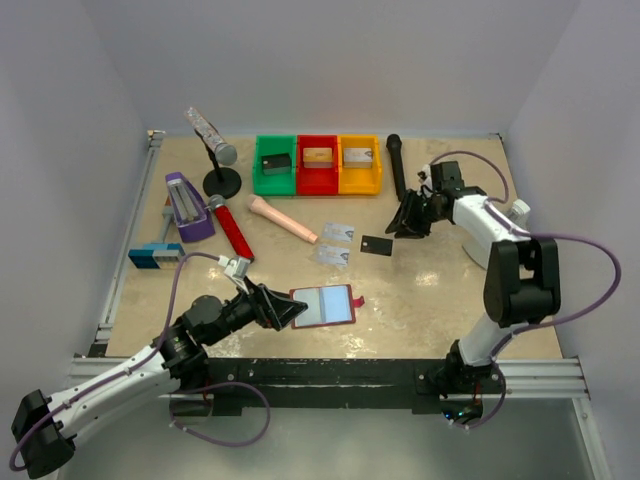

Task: Take the credit cards out of the card holder
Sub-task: Place the credit card at the center of the board, then remove the credit card from the card holder.

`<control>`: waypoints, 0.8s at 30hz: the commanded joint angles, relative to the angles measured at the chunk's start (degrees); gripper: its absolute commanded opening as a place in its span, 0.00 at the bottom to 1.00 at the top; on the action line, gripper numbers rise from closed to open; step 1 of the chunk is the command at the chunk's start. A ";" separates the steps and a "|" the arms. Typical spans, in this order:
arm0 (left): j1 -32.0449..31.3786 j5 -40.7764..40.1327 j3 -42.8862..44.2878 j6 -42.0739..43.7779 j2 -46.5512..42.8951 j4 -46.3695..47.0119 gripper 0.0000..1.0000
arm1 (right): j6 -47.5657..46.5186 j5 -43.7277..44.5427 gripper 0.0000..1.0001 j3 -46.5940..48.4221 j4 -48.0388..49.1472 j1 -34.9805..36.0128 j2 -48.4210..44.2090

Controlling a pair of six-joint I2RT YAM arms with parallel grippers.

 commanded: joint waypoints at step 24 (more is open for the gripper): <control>0.18 -9.69 0.96 -11.57 9.47 -9.72 1.00 | -0.33 16.16 0.63 -28.70 10.59 29.46 -28.26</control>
